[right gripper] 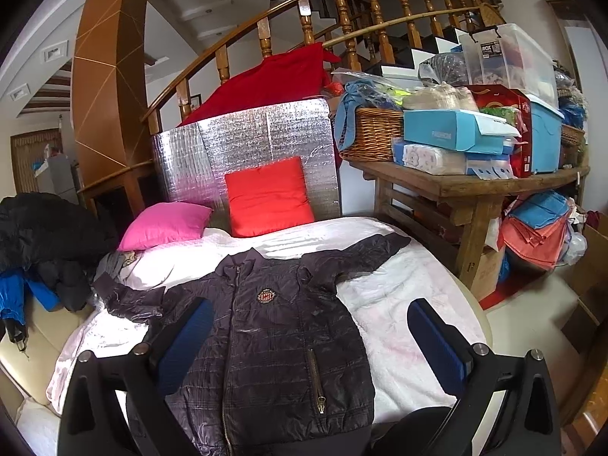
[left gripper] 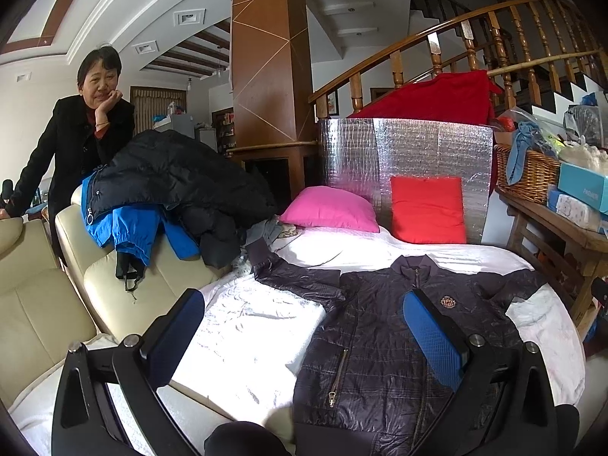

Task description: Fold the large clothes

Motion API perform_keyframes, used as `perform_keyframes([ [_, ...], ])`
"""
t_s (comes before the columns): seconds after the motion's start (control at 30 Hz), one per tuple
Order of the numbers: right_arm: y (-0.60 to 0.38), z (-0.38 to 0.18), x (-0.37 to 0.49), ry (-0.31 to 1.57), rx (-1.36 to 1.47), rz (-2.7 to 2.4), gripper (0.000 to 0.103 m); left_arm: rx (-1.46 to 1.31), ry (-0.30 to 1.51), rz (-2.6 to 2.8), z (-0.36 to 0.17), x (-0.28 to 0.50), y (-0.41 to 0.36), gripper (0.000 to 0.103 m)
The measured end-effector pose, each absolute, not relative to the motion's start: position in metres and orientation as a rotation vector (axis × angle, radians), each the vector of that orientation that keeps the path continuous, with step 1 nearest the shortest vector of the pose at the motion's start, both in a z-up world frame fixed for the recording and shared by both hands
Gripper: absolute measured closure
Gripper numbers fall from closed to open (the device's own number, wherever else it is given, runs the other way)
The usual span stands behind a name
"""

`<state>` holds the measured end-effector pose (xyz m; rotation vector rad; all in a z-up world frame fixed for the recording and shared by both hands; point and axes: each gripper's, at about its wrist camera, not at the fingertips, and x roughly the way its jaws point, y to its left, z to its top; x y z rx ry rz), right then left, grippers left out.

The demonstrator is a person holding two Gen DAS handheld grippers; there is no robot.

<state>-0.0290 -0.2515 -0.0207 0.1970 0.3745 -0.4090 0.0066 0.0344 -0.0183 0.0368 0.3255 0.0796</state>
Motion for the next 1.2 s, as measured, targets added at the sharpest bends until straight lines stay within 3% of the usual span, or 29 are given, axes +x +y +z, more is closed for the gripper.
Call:
perform_keyframes([
  [1.2, -0.236, -0.028, -0.019, 0.409, 0.15, -0.384, 0.0, 0.015, 0.346, 0.083, -0.026, 0.014, 0.044, 0.0],
])
